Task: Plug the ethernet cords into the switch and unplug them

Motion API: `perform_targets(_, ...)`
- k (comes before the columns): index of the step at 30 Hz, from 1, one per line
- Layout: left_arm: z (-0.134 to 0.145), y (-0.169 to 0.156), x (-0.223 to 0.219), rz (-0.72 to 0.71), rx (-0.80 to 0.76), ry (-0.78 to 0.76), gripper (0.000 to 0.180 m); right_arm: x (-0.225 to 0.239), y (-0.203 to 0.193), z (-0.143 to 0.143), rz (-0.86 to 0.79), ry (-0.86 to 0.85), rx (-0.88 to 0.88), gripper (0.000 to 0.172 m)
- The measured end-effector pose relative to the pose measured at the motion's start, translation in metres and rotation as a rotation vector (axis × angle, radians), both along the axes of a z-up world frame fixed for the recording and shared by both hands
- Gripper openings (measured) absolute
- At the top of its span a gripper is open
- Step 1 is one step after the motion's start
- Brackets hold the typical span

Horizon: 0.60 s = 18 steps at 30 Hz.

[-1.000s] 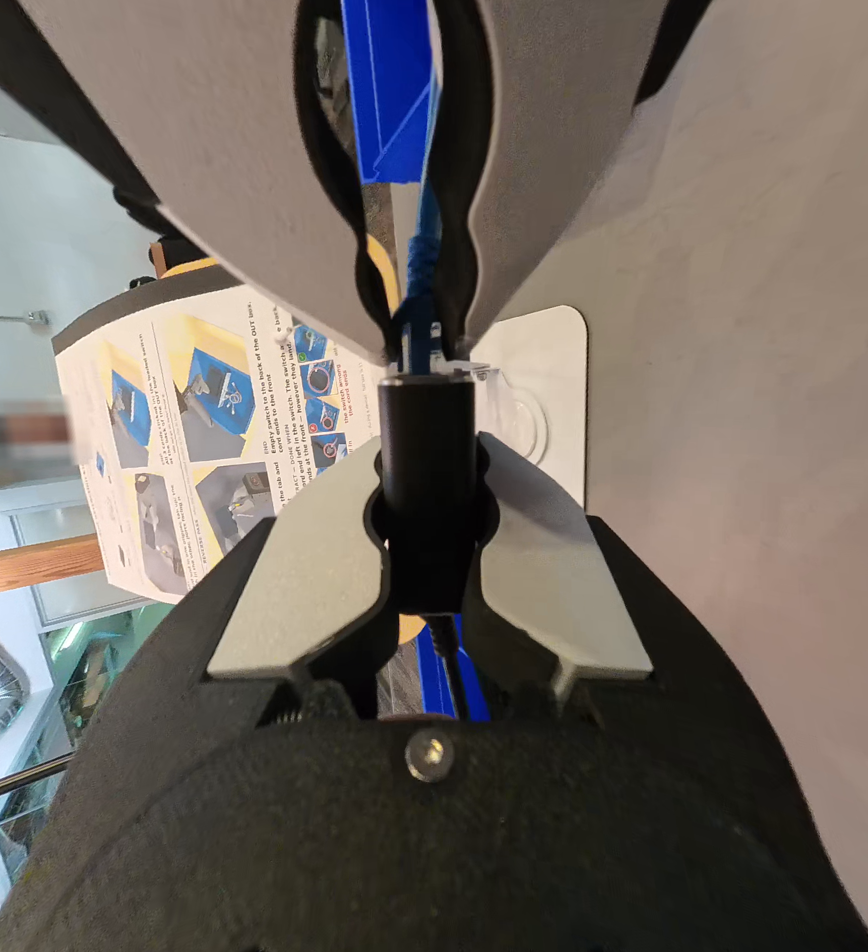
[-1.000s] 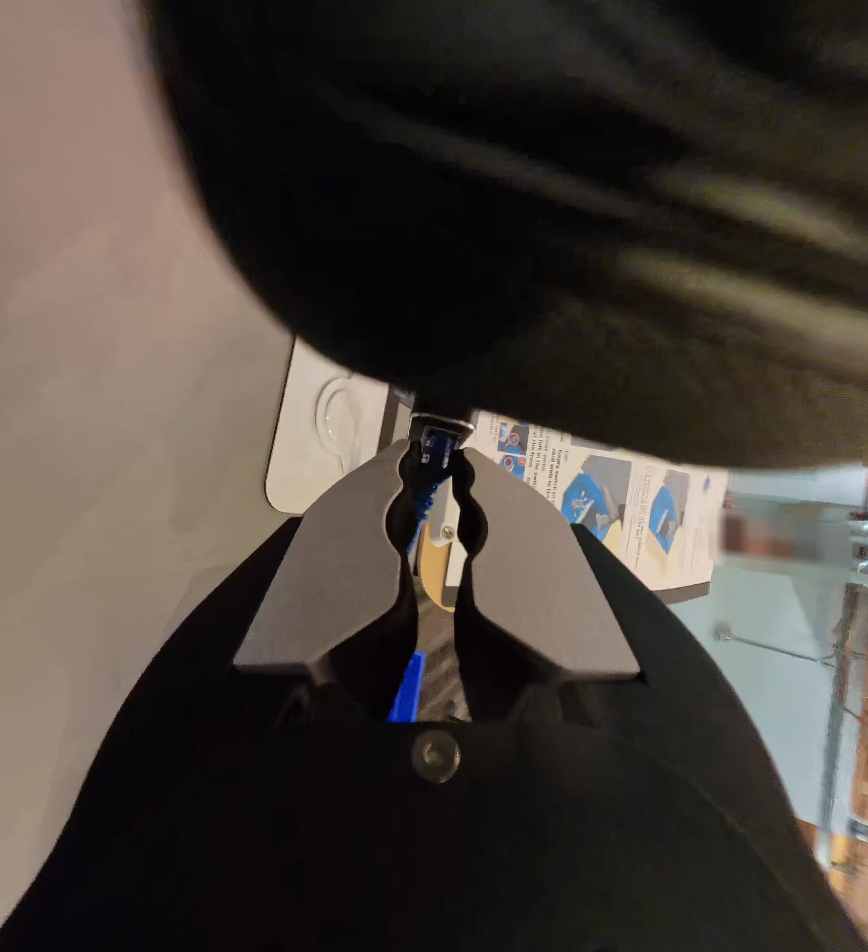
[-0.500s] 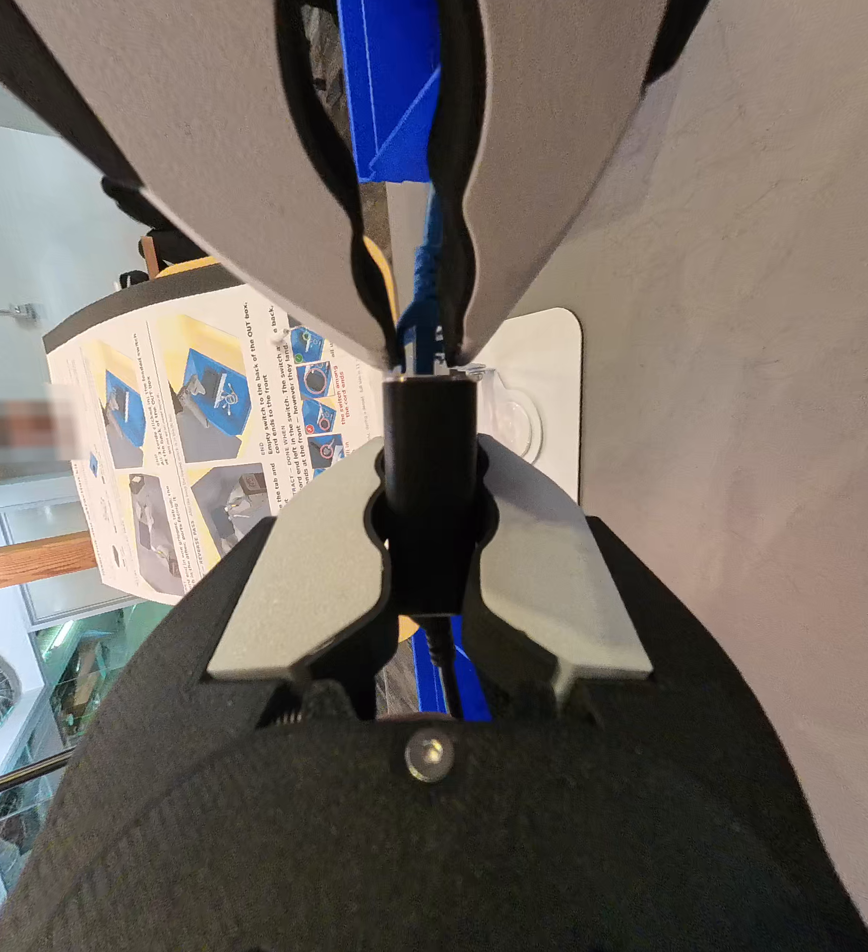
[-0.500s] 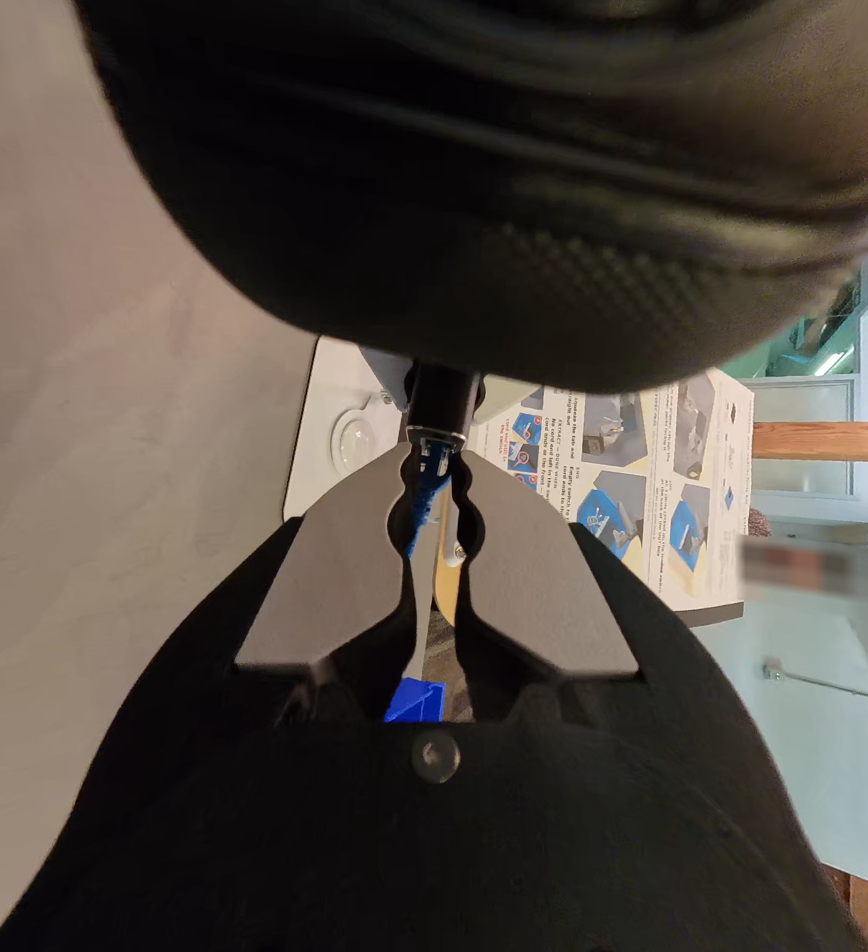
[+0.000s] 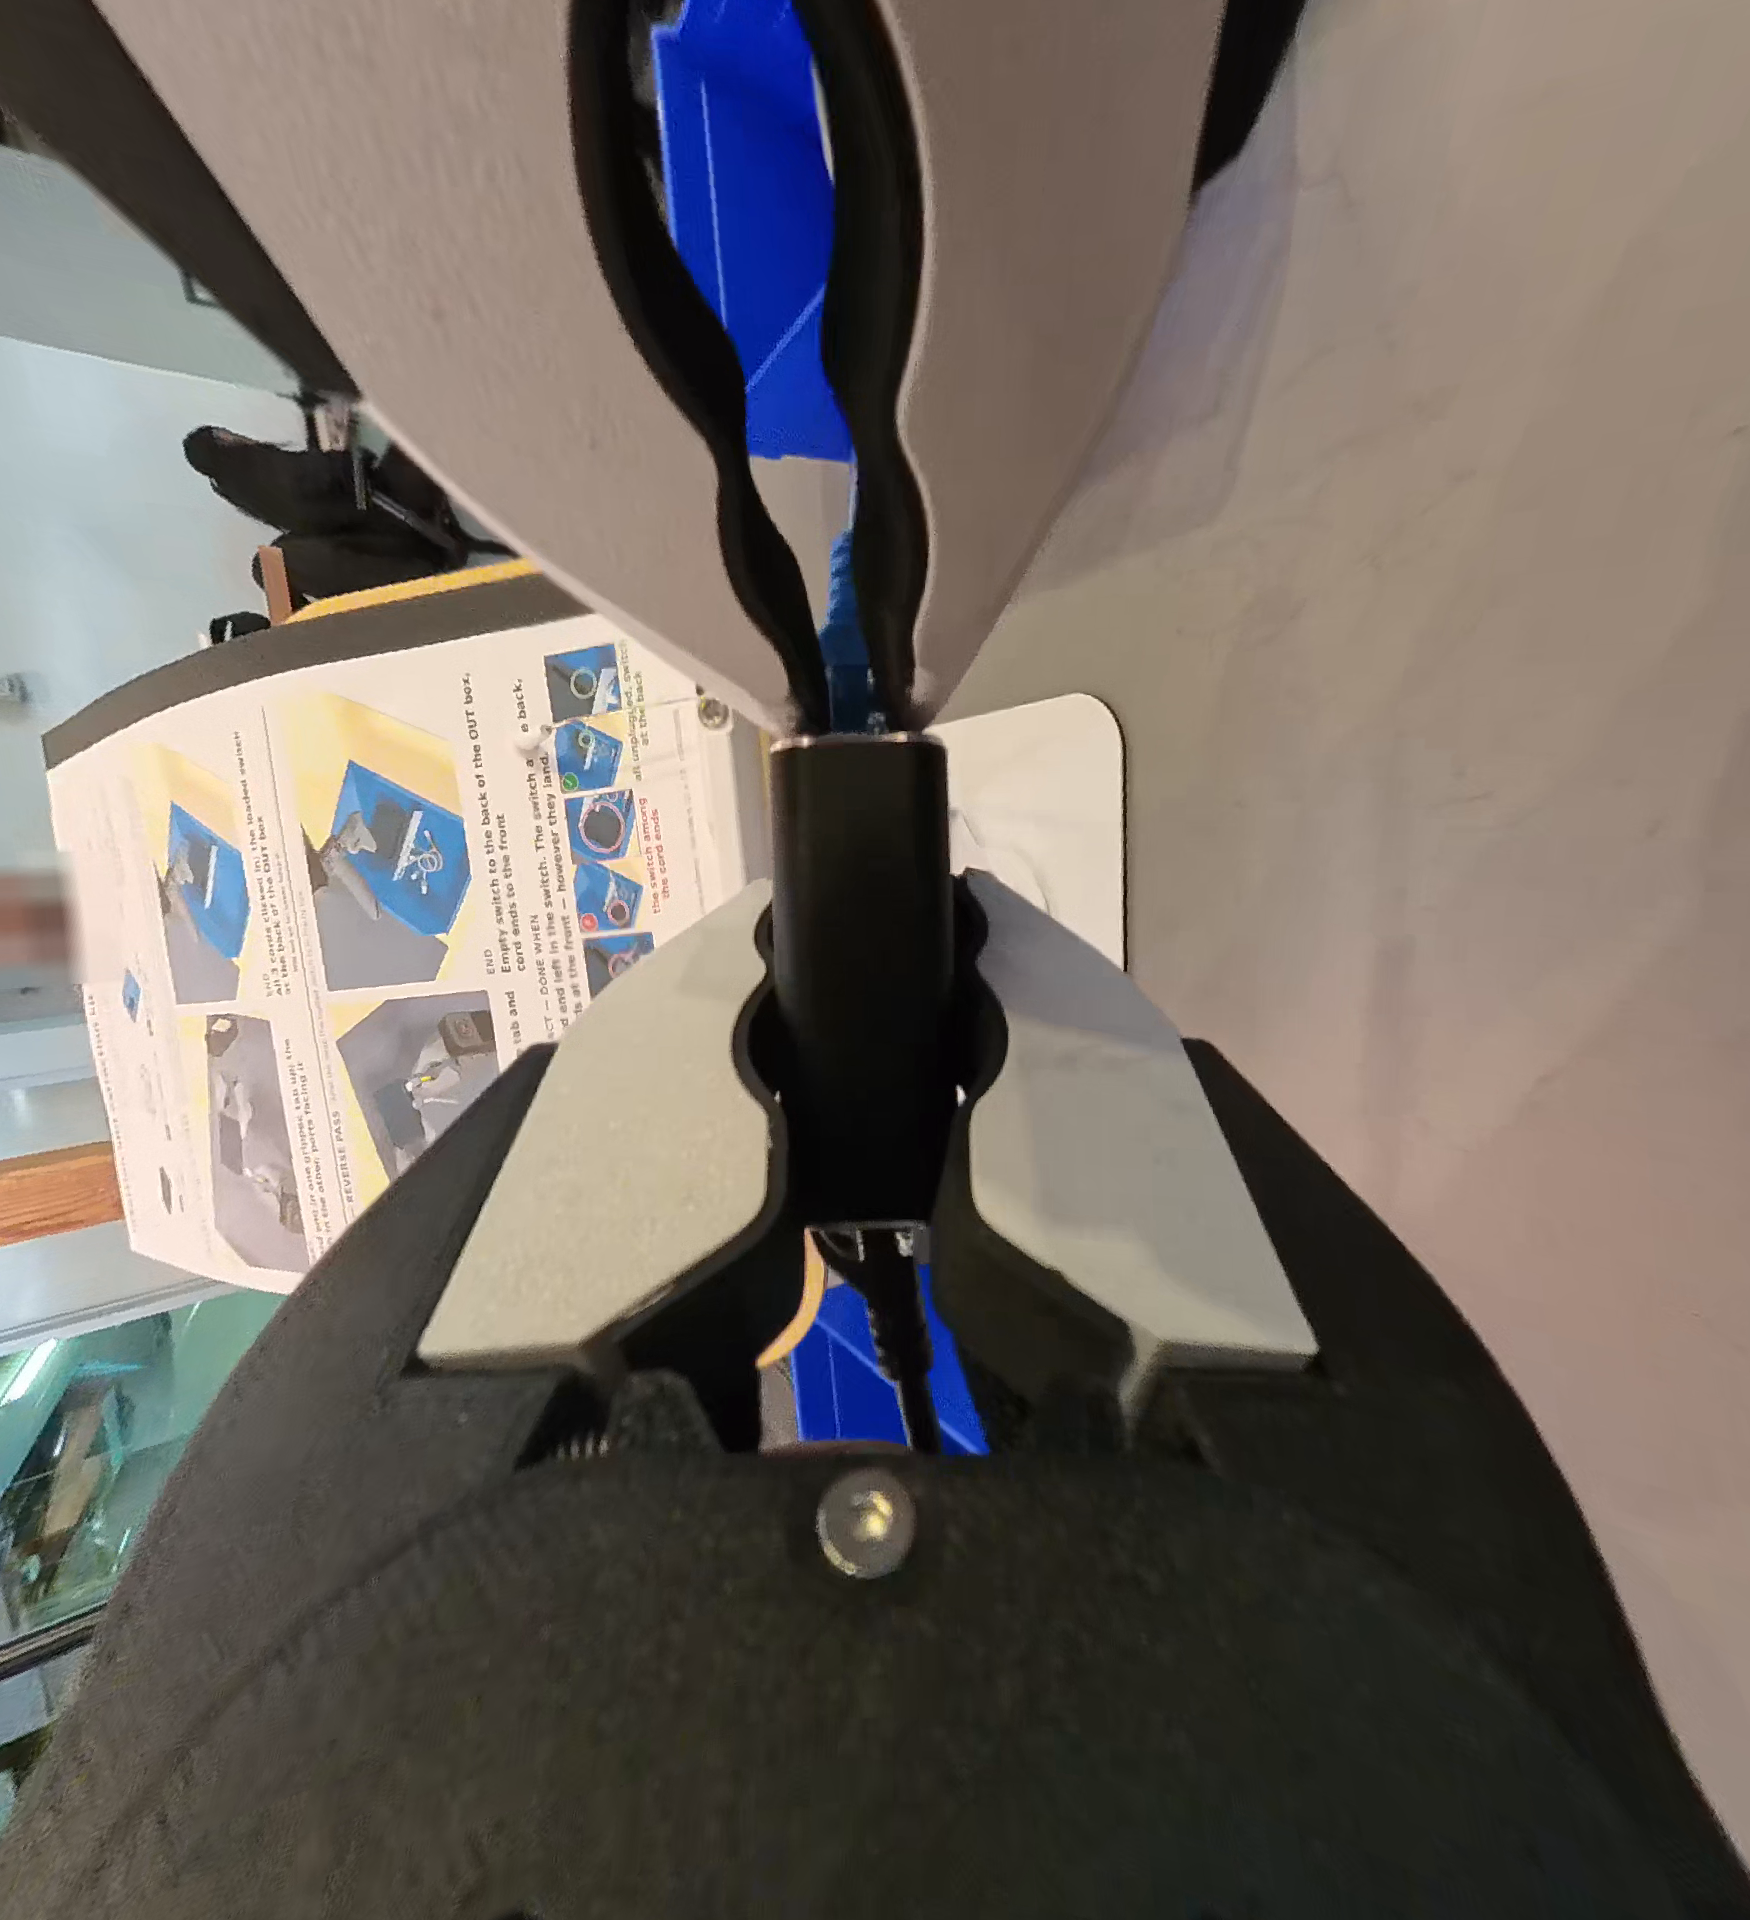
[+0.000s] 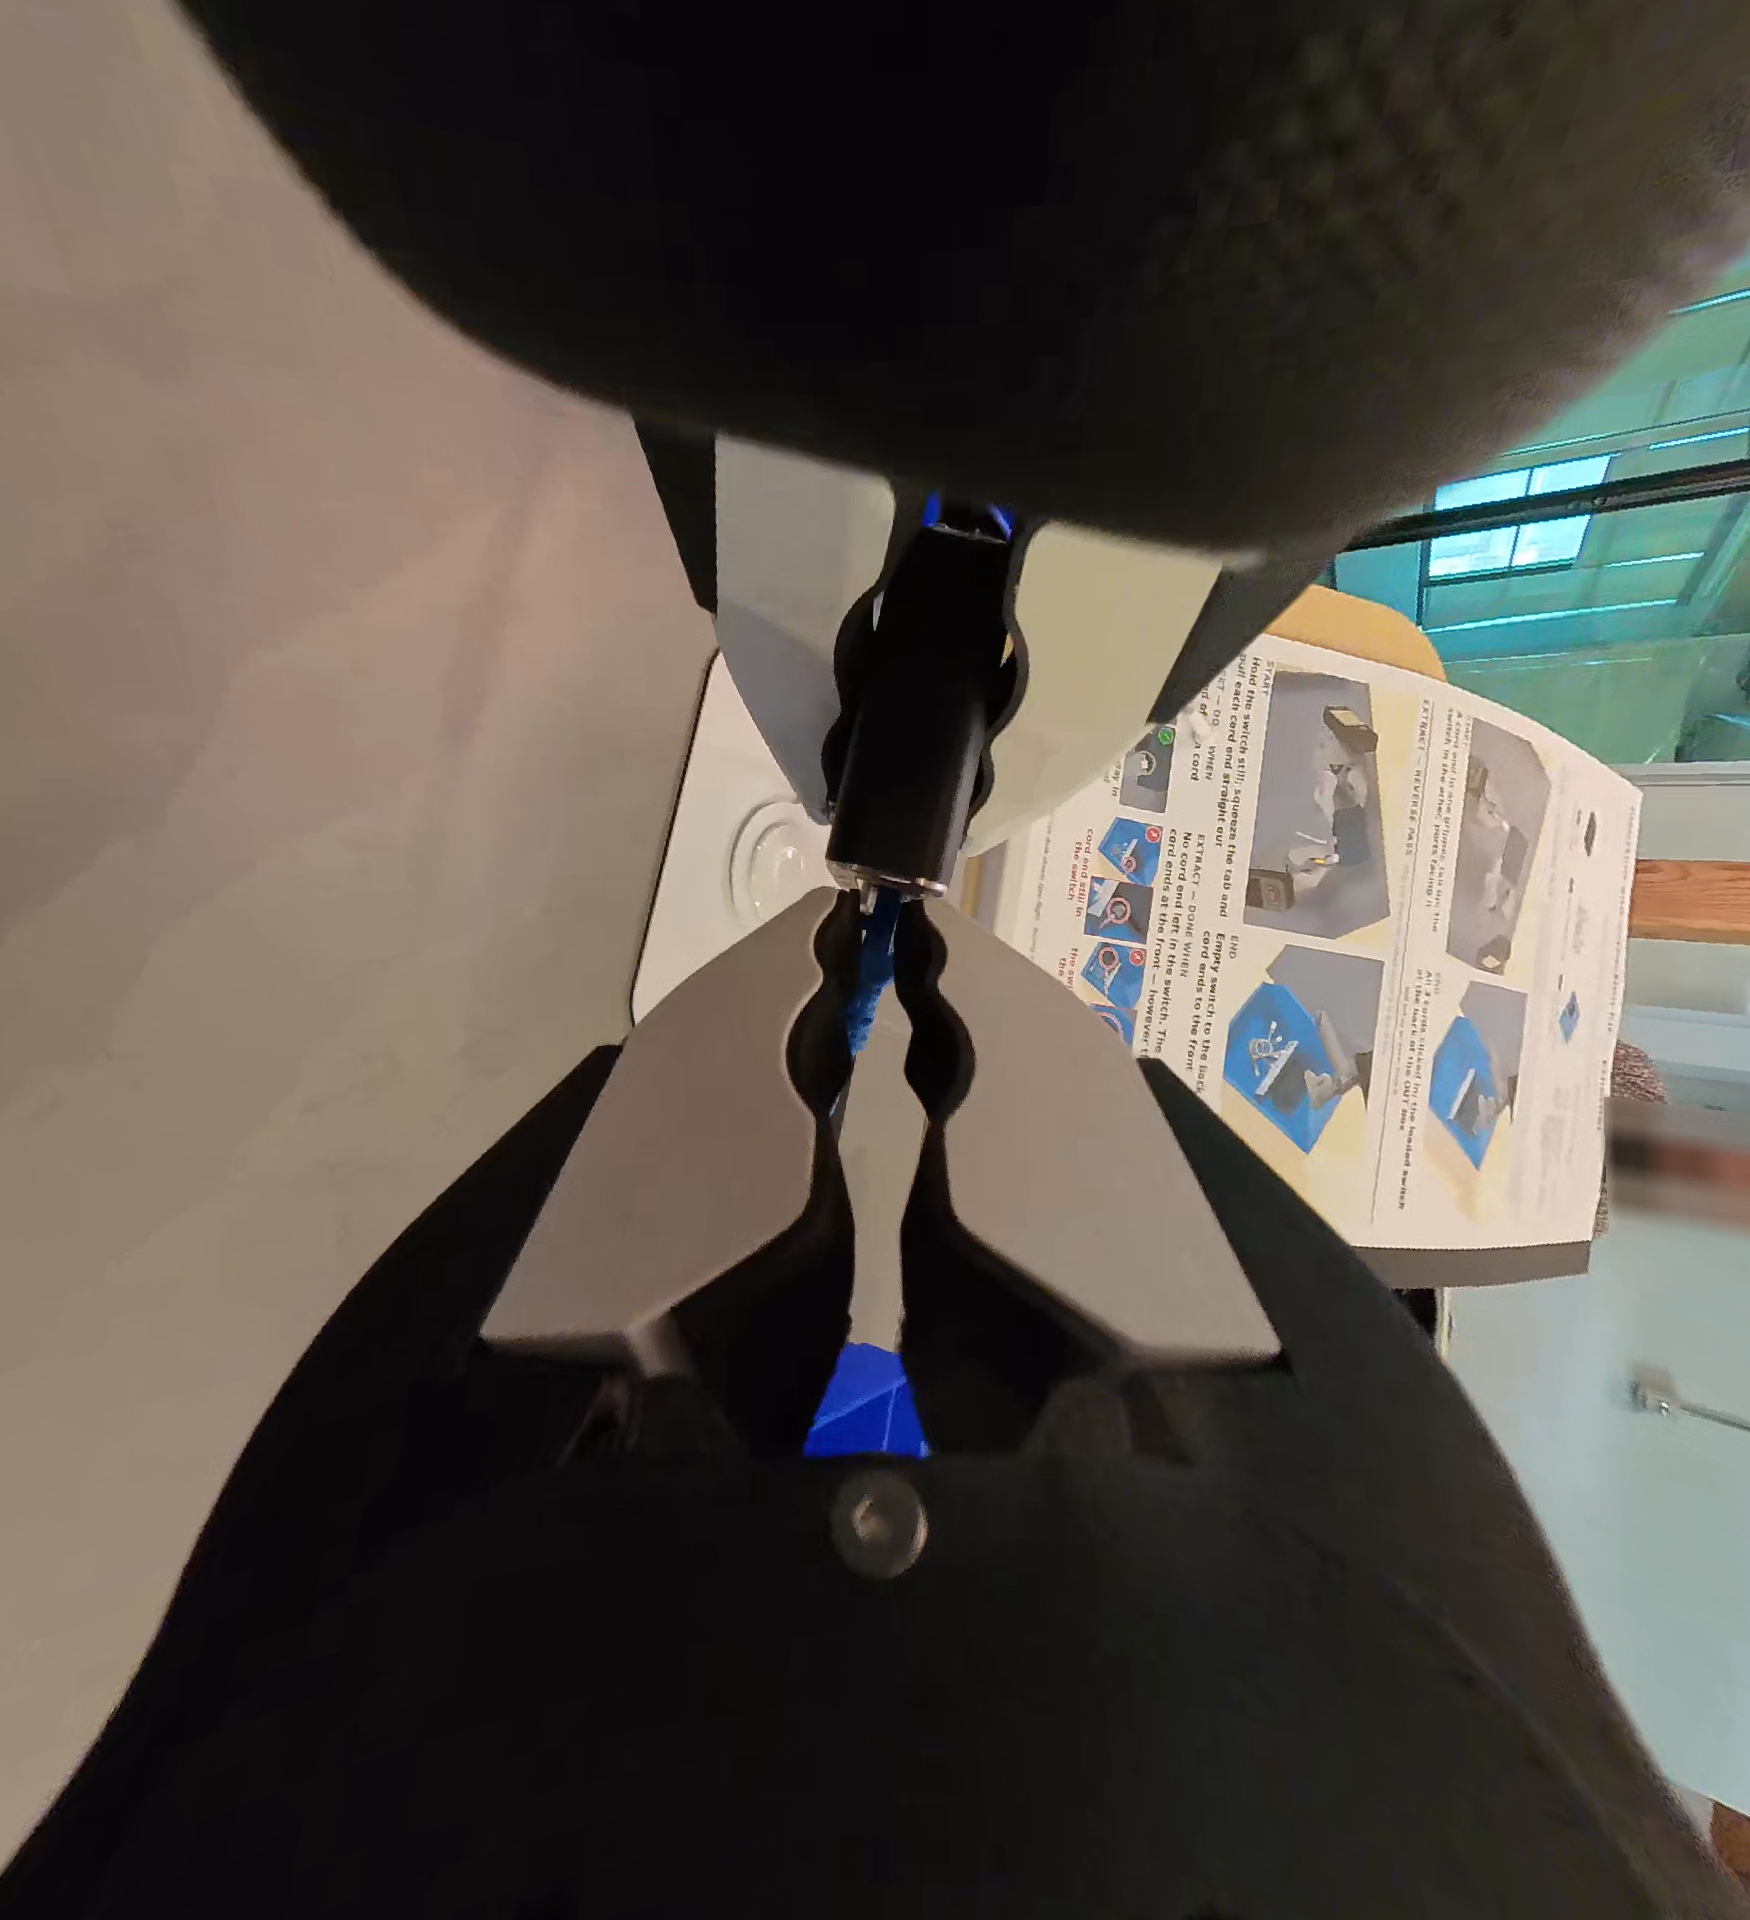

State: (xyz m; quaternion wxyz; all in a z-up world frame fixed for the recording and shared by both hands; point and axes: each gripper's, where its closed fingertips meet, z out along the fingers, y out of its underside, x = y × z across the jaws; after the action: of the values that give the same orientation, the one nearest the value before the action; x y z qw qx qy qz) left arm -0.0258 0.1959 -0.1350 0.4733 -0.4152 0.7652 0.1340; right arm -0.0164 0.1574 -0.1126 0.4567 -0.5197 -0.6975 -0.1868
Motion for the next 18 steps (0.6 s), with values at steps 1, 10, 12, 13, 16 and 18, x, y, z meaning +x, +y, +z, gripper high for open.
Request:
perform_targets(1,0.0,-0.001,0.0,-0.004,-0.002,-0.004,0.027,0.001,-0.001,0.001,0.004,0.01,-0.006,0.006)
perform_targets(10,0.013,-0.007,-0.001,-0.015,0.022,-0.022,0.027,-0.003,-0.006,0.013,0.044,0.064,0.052,0.009)
perform_targets(12,0.012,-0.008,-0.001,-0.016,0.022,-0.015,0.027,-0.002,-0.006,0.013,0.039,0.064,0.049,0.01)
perform_targets(13,0.013,-0.008,-0.001,-0.016,0.031,-0.016,0.027,-0.002,-0.006,0.013,0.039,0.068,0.05,0.01)
perform_targets(16,0.013,-0.01,-0.001,-0.02,0.029,-0.014,0.027,-0.003,-0.007,0.013,0.043,0.055,0.057,0.011)
perform_targets(18,0.013,-0.011,0.0,-0.025,0.029,-0.012,0.027,-0.002,-0.007,0.012,0.044,0.06,0.048,0.011)
